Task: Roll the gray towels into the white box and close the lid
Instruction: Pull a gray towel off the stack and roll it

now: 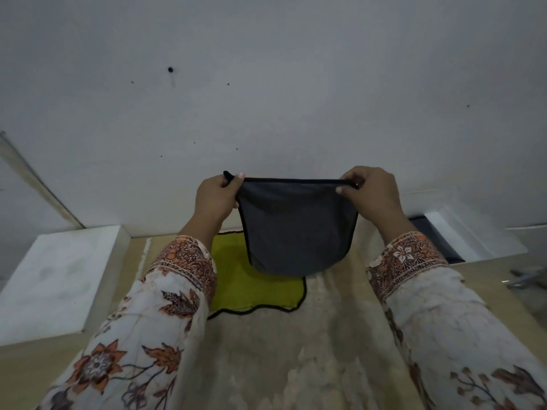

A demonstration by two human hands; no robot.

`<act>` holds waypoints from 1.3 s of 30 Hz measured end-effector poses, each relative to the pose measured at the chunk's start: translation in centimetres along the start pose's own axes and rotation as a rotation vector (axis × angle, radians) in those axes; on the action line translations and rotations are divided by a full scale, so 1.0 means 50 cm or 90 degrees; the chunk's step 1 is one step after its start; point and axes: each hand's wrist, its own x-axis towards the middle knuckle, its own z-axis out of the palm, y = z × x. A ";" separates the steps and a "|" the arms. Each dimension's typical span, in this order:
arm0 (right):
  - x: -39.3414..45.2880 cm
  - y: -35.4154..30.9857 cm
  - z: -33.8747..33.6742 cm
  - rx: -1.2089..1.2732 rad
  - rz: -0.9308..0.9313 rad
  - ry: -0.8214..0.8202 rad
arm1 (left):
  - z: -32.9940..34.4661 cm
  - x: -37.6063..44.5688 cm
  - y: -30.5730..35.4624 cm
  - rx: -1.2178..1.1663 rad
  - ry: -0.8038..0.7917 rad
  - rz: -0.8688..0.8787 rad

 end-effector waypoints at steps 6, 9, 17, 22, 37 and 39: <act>-0.002 0.017 -0.026 0.092 -0.061 0.053 | 0.004 -0.010 0.009 -0.053 0.026 0.103; -0.023 0.051 -0.030 0.115 -0.042 -0.091 | -0.008 -0.025 -0.041 -0.077 -0.051 0.063; -0.147 0.156 0.055 -0.161 0.137 -0.644 | 0.002 -0.123 -0.189 0.300 -0.486 -0.208; -0.200 0.199 0.098 -0.273 0.176 -0.788 | 0.002 -0.155 -0.246 0.345 -0.635 -0.331; -0.294 0.224 0.210 -0.227 0.071 -0.745 | 0.061 -0.114 -0.281 0.266 -0.567 -0.217; -0.279 0.233 0.201 -0.153 0.121 -0.709 | 0.063 -0.108 -0.288 0.260 -0.552 -0.202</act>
